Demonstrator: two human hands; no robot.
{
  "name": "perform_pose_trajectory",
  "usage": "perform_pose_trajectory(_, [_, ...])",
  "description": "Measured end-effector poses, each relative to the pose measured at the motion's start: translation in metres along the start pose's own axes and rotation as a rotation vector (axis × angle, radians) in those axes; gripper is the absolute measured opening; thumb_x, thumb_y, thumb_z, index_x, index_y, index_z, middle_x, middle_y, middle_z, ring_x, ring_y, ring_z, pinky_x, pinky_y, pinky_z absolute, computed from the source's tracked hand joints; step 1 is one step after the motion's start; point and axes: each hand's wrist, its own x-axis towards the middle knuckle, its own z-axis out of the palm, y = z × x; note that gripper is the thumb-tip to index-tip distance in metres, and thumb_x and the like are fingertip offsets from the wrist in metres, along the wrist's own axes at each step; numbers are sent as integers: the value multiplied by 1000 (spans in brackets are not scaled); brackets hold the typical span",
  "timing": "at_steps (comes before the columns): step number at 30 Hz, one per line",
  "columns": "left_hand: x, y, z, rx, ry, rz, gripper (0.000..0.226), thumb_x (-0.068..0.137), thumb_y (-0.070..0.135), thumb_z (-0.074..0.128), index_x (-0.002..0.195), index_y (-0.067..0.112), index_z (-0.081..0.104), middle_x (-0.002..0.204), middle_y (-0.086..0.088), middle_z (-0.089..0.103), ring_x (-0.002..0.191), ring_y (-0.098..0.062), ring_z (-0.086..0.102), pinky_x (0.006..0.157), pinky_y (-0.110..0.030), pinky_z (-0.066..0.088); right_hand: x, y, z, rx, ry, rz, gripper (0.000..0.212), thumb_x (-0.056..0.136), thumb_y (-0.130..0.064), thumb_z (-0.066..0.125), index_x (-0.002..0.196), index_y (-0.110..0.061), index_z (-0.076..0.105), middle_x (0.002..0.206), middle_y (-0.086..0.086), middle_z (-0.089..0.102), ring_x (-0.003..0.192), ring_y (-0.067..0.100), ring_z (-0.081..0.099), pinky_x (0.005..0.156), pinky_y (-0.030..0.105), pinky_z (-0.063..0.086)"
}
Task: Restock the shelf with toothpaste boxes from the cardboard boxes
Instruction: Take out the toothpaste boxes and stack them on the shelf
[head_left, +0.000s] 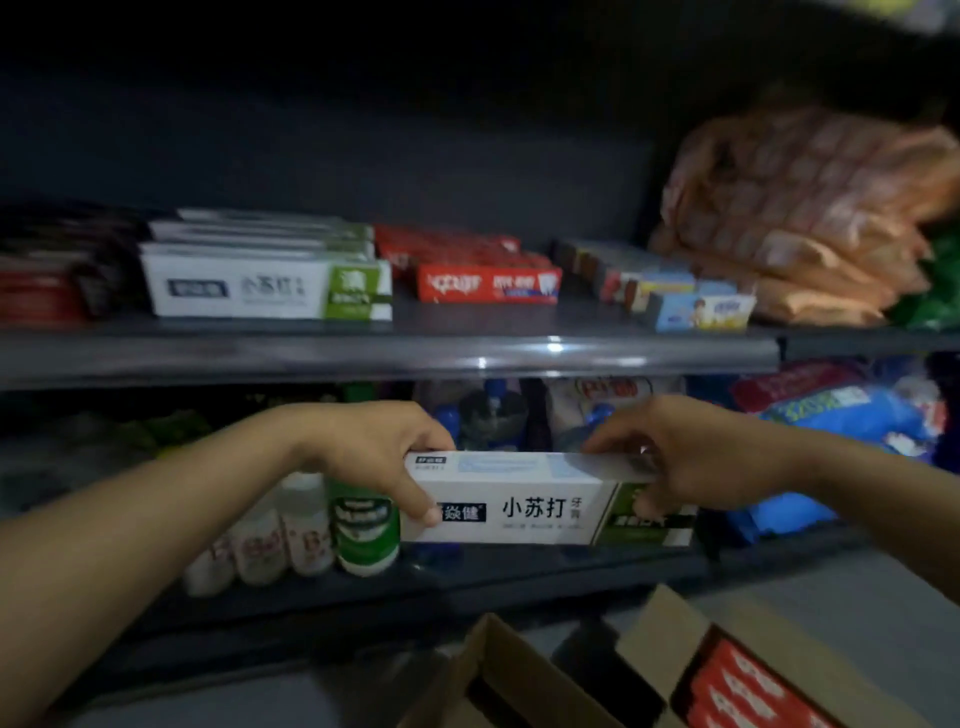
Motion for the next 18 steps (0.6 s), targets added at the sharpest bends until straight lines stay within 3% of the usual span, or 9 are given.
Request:
perform_pose_trajectory(3, [-36,7,-36,-56,117,-42,30,75,19,81,102,18,68,92,7,73,80,-4,68,63,-18,53,15,-16,-40,2,71,-77,55,68,-15,80,118,-29,62,105,-15,65,92,3,63,83,28,53])
perform_pose_trajectory(7, [-77,10,-74,-110,228,-64,28,77,17,80,102,19,69,97,5,73,90,-10,70,76,-26,56,33,-42,-80,40,132,-179,43,72,-11,80,109,-27,65,100,-13,67,87,1,62,79,22,51])
perform_pose_trajectory(10, [-99,6,-97,-128,282,-83,28,78,19,78,105,17,69,102,2,73,95,-13,69,86,-35,56,48,-58,-97,80,145,-227,38,74,-9,79,107,-22,67,98,-5,70,88,8,64,82,31,52])
perform_pose_trajectory(13, [-114,-5,-112,-166,345,-102,30,79,17,77,107,16,68,106,3,73,99,-14,68,90,-32,55,64,-71,-106,96,160,-269,33,76,-13,78,106,-23,68,97,-5,71,90,13,66,86,40,53])
perform_pose_trajectory(18, [-129,-31,-125,-208,417,-154,34,78,16,78,111,15,66,109,2,72,100,-16,68,95,-41,53,90,-94,-117,134,166,-285,30,80,-12,75,108,-20,68,99,-5,71,90,9,67,88,36,54])
